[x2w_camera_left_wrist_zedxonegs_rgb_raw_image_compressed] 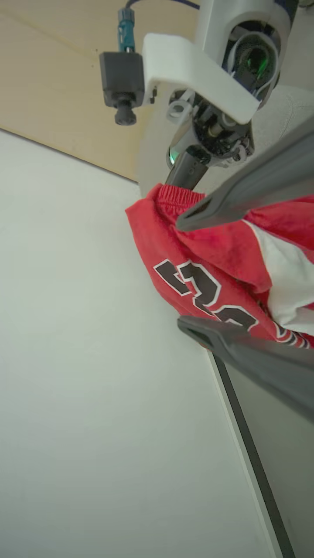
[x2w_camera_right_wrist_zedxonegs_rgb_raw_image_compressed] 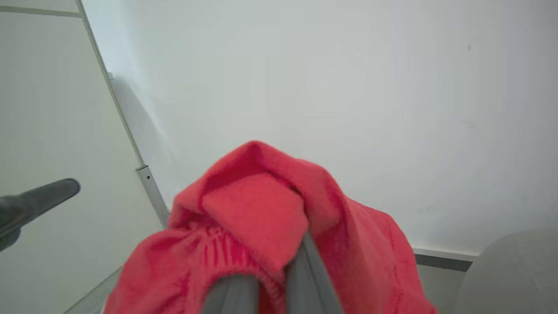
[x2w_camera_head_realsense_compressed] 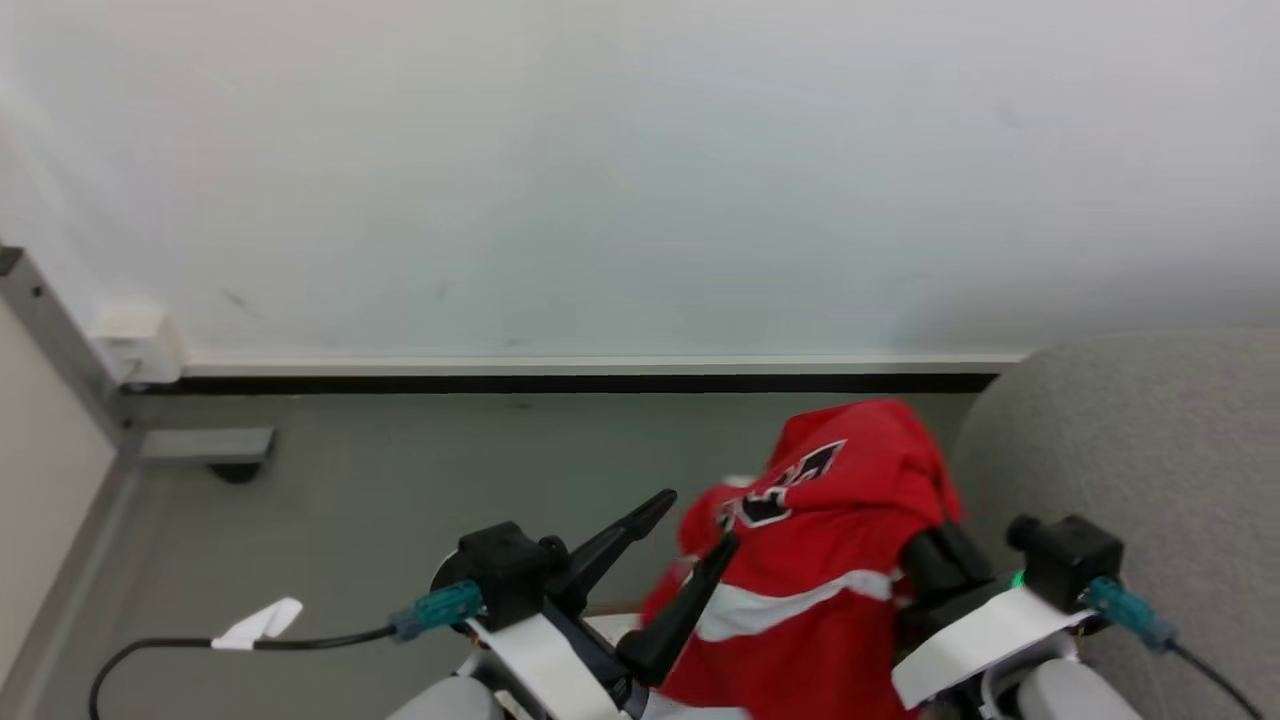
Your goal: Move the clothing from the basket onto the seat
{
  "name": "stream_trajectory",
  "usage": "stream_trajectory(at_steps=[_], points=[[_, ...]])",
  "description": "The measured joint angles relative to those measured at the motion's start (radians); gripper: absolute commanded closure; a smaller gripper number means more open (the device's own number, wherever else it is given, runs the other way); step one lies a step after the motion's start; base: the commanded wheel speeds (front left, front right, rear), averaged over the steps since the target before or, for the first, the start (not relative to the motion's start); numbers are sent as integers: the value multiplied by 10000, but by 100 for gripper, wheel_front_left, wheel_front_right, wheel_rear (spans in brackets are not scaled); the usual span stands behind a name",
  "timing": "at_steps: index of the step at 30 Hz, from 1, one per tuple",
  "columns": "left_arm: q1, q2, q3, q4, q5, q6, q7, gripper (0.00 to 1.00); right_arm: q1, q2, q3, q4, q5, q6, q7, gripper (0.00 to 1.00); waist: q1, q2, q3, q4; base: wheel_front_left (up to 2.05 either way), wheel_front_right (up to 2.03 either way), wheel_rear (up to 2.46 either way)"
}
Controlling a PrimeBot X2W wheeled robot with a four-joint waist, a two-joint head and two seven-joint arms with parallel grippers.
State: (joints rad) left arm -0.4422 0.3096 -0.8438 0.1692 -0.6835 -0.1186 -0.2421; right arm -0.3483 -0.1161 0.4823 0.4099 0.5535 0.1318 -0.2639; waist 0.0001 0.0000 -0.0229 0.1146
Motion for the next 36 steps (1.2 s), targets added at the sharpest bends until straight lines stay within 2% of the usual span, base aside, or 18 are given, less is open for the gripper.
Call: stream_trajectory(at_steps=[10, 24, 29, 36], points=[[192, 209, 111, -322, 633, -42, -167, 0, 285, -447, -1235, -999, -694, -2, 0, 100, 0, 1, 232, -1803, 0, 0, 0], [773, 157, 663, -765, 1651, -86, -221, 0, 1254, -453, -1682, -2594, -1225, -2, 92, 100, -1, 0, 485, -4441, 0, 0, 0], [853, 27, 731, -767, 1783, -102, -221, 0, 1546, -435, -1772, -2991, -1267, -2, 247, 100, -1, 1, 491, -4931, 0, 0, 0], [997, -128, 825, -729, 1885, -104, -221, 0, 1849, -514, -2088, -3528, -1267, -2, 495, 100, -1, 0, 365, -5102, 0, 0, 0]])
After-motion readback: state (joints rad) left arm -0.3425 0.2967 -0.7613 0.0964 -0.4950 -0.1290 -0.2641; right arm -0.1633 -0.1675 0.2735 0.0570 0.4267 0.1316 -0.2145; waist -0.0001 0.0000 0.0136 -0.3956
